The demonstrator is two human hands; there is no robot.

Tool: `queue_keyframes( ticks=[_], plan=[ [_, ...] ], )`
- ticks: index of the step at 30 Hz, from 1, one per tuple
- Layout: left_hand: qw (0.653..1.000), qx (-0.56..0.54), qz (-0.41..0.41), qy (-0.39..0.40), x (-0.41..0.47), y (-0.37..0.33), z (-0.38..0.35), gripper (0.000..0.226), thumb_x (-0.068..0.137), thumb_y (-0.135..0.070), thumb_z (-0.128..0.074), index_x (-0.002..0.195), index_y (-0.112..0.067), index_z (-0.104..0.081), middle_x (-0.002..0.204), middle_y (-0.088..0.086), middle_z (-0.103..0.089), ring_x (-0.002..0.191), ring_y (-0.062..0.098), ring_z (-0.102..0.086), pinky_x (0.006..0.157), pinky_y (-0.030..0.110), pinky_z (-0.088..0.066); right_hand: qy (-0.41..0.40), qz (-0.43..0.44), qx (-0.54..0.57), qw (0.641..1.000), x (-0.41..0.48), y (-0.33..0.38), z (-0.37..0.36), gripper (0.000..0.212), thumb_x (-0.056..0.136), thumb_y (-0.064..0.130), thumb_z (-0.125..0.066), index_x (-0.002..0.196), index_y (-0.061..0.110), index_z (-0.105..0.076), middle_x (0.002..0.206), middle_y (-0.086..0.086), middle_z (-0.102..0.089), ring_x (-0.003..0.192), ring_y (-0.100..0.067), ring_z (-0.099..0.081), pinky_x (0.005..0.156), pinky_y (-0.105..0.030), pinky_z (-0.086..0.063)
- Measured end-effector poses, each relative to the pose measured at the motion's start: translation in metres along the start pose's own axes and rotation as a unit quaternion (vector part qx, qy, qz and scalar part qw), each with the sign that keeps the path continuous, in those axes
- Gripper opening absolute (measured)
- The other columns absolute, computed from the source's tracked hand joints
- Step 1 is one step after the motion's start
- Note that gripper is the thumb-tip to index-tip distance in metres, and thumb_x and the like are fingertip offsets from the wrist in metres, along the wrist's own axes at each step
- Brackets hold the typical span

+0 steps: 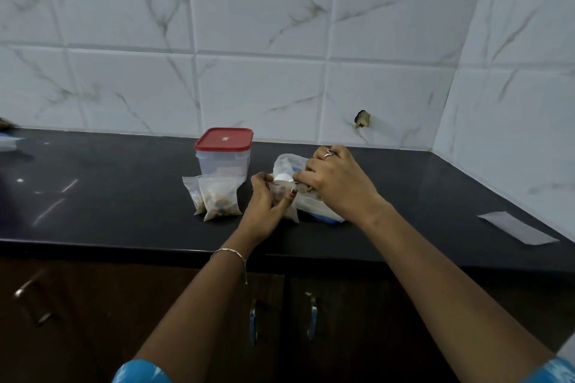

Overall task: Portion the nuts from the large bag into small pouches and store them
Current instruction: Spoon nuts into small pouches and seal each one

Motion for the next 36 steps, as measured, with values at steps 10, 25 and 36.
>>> queue_keyframes(
  ticks=[10, 25, 36],
  plan=[
    [0.99, 0.118, 0.077, 0.004, 0.005, 0.02, 0.001, 0.09, 0.06, -0.056, -0.084, 0.124, -0.014, -0.036, 0.119, 0.002, -0.057, 0.11, 0.021, -0.058, 0.092, 0.043, -0.052, -0.017, -0.084, 0.055, 0.995, -0.008, -0.016, -0.001, 0.027, 0.085, 0.014, -0.06, 0.106, 0.029, -0.068, 0.09, 0.006, -0.069, 0.094, -0.021, -0.06, 0.086, -0.038, -0.039],
    [0.985, 0.171, -0.013, 0.035, 0.0, 0.001, -0.006, 0.058, 0.077, -0.025, -0.069, 0.129, -0.016, -0.045, 0.108, 0.001, -0.067, 0.1, 0.02, -0.063, 0.086, 0.041, -0.051, 0.174, -0.11, 0.03, 0.978, -0.04, -0.038, -0.055, 0.026, 0.086, 0.003, -0.063, 0.108, 0.016, -0.065, 0.094, -0.004, -0.061, 0.086, -0.022, -0.058, 0.058, -0.03, -0.043],
    [0.979, 0.187, -0.025, 0.078, 0.002, -0.001, -0.013, 0.031, 0.079, -0.027, -0.067, 0.108, -0.019, -0.059, 0.111, 0.001, -0.061, 0.103, 0.018, -0.058, 0.089, 0.037, -0.05, 0.157, -0.145, 0.122, 0.969, -0.039, -0.045, -0.071, 0.033, 0.09, 0.002, -0.055, 0.118, 0.018, -0.063, 0.108, -0.002, -0.061, 0.097, -0.021, -0.056, 0.071, -0.031, -0.048]
  ],
)
Point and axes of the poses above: each hand's wrist, its own x-axis towards the middle knuckle, its own z-axis out of the back of the hand, y = z × x, the point moved 6 cm from there along x, towards the middle knuckle
